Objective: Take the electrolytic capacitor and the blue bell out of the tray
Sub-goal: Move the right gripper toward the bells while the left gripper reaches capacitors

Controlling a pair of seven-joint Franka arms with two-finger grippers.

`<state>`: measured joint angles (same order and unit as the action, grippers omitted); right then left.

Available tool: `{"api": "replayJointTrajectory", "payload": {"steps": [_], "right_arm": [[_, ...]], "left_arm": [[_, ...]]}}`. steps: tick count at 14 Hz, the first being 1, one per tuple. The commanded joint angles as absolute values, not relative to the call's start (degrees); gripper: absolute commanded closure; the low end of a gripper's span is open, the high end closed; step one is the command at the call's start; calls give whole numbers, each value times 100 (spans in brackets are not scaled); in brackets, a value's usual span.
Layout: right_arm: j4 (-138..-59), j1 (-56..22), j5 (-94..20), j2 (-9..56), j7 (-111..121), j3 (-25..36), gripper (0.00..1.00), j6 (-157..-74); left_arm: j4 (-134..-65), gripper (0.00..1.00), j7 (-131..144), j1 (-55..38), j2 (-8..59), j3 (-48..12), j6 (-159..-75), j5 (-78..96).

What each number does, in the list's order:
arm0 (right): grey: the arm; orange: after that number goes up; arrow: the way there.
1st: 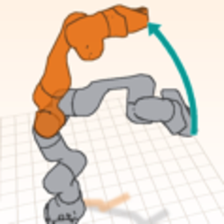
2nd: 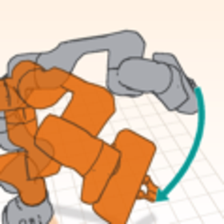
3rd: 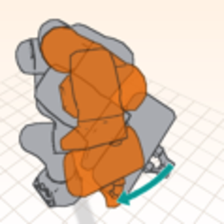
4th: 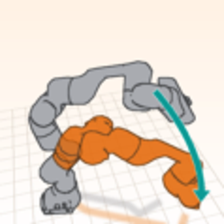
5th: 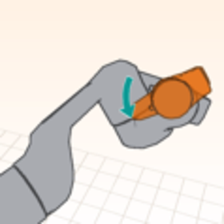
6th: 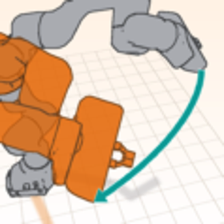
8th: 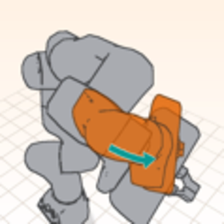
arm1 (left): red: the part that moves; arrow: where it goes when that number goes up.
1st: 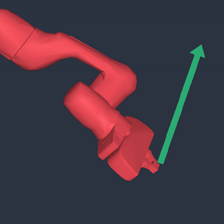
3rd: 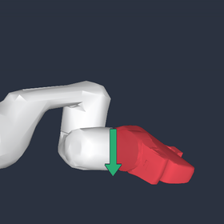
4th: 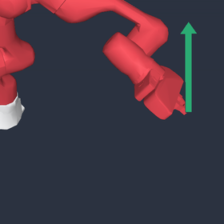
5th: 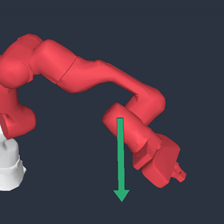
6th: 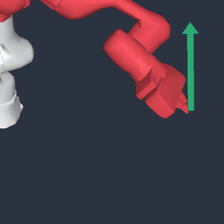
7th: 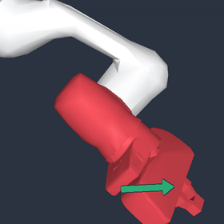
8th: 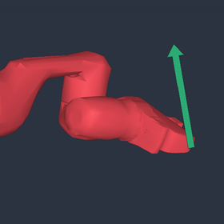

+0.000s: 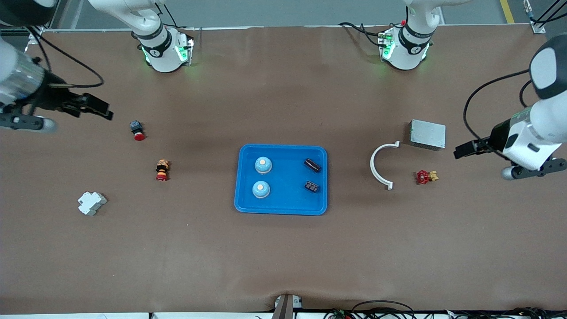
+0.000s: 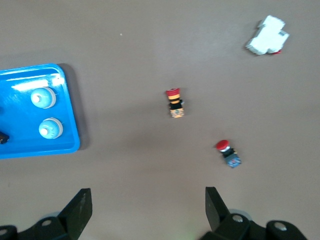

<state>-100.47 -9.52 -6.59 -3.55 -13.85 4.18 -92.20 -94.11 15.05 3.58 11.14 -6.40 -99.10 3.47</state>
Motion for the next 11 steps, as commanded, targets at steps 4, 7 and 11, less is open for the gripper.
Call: {"api": "replayJointTrajectory", "payload": {"steps": [4,7,11], "right_arm": [[-11169,-2046,-703,-554,-2801,457,0,-10650],[-11592,-2521,-703,-274,-3391,457,0,-11450],[-11558,-3286,-659,490,-4718,457,0,-12250]], "left_arm": [[-9018,0,2441,-166,1669,-659,-9879,439],[-8597,0,3476,-526,2099,-659,-9888,431],[-8376,0,4838,-913,2338,-668,-10150,448]]}}
